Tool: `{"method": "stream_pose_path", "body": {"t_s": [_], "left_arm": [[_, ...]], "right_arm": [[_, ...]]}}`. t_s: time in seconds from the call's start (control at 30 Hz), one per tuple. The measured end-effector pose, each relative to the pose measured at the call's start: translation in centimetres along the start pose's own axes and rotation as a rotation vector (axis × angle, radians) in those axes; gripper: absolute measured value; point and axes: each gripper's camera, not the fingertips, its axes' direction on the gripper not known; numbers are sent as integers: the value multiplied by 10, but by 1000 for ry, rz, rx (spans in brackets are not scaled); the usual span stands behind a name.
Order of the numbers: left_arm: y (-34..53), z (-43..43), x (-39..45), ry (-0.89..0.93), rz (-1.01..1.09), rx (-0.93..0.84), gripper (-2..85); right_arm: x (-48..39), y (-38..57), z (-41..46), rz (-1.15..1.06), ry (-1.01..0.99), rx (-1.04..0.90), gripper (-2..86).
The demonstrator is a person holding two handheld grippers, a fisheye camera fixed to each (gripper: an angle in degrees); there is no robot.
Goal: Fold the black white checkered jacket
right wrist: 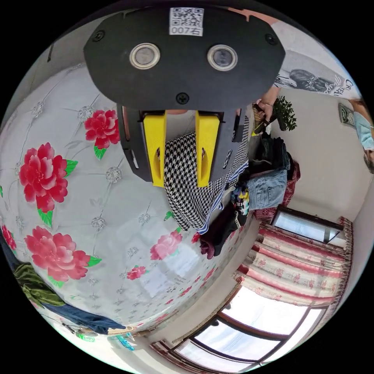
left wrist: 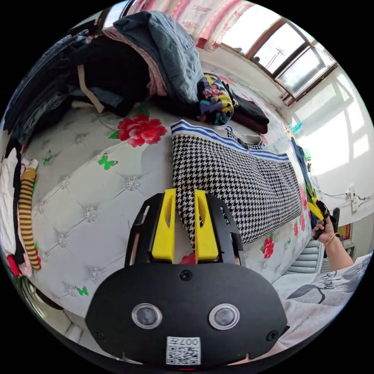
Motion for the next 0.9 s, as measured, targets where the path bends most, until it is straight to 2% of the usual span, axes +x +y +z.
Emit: {"method": "stream_pose_path", "body": {"t_s": [0.17, 0.33, 0.4, 0.53, 0.63, 0.77, 0.9], "left_arm": [[25, -18, 87, 102, 160, 26, 71], [24, 35, 202, 364, 386, -86, 86], [21, 59, 229, 399, 416, -148, 89], [21, 134, 264, 200, 495, -352, 86], [10, 131, 261, 234, 455, -360, 81], [9, 92, 249, 224, 434, -306, 85], [20, 29, 187, 257, 301, -195, 88]], "right_arm": [[46, 26, -3, 136, -36, -23, 118], [72, 38, 40, 220, -152, -89, 124], [75, 38, 56, 243, -183, -104, 121], [103, 49, 68, 405, -289, -48, 99], [118, 62, 63, 496, -430, 2, 82], [74, 50, 50, 310, -383, -34, 68], [-35, 24, 46, -56, -328, -130, 57]]}}
